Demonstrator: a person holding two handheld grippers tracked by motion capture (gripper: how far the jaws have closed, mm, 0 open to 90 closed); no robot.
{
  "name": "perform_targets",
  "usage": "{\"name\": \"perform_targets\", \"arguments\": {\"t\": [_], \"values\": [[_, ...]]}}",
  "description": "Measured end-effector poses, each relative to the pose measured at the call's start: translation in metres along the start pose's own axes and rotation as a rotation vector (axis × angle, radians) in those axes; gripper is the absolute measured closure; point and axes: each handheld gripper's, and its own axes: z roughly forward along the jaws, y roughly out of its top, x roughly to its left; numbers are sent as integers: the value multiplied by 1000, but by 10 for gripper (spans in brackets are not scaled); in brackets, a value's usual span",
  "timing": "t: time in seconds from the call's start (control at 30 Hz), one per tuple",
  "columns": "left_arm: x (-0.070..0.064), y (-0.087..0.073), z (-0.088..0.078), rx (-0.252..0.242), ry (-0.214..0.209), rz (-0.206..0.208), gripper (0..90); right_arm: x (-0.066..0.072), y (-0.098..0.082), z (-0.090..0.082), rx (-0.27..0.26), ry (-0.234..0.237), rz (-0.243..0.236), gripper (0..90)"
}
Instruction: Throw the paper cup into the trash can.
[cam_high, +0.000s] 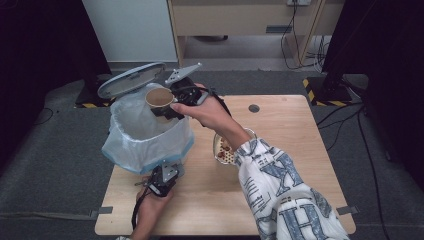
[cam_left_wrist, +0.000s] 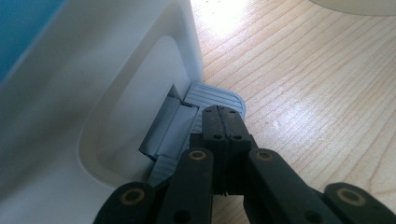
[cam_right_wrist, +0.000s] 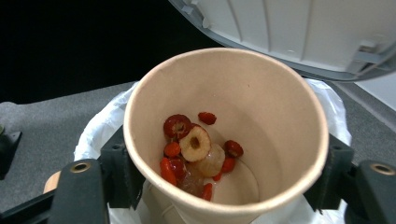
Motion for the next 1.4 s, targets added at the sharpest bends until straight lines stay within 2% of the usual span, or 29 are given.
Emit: {"name": "perform_targets", "arguments": {"t": [0.07,0.1,0.13,0.3,0.67,0.9,0.93,1.17,1.4], "values": [[0,0,0,-1,0,0,898,3,-1,4,-21,-4,-19,202],[0,0,0,-1,-1,0,897,3,-1,4,-36,2,-14,134],[0,0,0,-2,-1,0,897,3,-2,3,-42,13,0,110],[0,0,0,-2,-1,-1,898,0,-4,-10,-55,-7,-6,124],[0,0,0,-2,-2,-1,897,-19,-19,-40,-54,-66,38,125],[0,0,0,-3,-2,-1,897,-26,-28,-49,-41,-101,54,123],[0,0,0,-3,-2,-1,897,-28,-31,-53,-39,-110,70,122],[0,0,0,-1,-3,-2,897,-36,-39,-63,-32,-153,103,116],[0,0,0,-1,-2,-1,897,-42,-44,-73,-30,-175,109,111]]}}
